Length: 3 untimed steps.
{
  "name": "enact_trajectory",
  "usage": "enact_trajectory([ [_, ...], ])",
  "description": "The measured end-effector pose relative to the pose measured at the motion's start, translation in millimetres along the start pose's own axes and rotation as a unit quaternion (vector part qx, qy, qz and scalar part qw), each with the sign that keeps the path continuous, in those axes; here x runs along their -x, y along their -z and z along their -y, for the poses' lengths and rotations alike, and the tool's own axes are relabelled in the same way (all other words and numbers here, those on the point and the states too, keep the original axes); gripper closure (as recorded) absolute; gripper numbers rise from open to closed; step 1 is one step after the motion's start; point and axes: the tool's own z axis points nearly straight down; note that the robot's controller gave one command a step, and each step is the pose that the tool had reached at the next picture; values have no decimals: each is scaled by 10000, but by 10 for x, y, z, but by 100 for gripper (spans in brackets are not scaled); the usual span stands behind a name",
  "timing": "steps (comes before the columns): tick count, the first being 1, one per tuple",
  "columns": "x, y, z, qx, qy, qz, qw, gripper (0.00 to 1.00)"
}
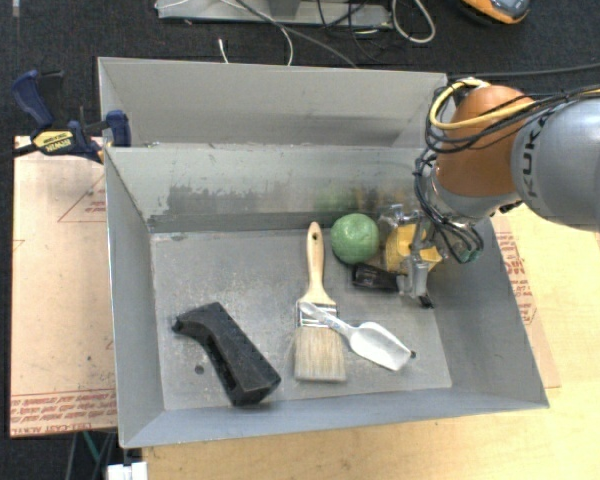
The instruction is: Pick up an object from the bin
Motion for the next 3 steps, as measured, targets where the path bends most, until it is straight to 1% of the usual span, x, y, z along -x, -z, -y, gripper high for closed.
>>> enact_trajectory([
  [1, 32, 585, -50, -13, -553, 28, 9985, 0],
  [2, -202, 6, 257, 11, -276, 5, 9996, 0],
  [3, -226, 80, -93, -27, -484, 125, 9987, 100],
])
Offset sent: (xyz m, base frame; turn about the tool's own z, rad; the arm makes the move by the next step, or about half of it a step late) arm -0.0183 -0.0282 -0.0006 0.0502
